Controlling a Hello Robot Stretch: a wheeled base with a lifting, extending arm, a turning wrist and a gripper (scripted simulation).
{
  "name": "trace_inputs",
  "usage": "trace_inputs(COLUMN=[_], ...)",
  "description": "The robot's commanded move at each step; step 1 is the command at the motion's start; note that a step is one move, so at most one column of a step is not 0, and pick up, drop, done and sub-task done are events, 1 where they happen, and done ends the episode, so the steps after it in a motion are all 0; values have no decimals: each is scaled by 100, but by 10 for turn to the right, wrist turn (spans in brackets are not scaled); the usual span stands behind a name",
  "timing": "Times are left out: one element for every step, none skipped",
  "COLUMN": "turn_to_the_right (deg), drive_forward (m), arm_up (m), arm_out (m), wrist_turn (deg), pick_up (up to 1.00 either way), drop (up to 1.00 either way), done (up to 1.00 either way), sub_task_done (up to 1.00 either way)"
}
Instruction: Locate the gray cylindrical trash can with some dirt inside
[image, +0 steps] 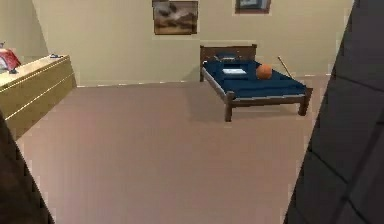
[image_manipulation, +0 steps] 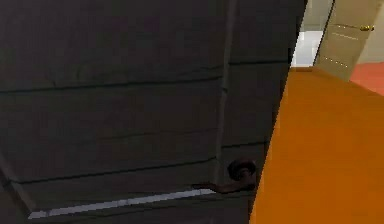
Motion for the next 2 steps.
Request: trace_inputs(turn_to_the_right=[0, 450], drive_forward=[70, 0], arm_up=[0, 0], arm_out=[0, 0], wrist_turn=[0, 0], pick_up=[0, 0], drop=[0, 0], done=[0, 0], sub_task_done=[0, 0])
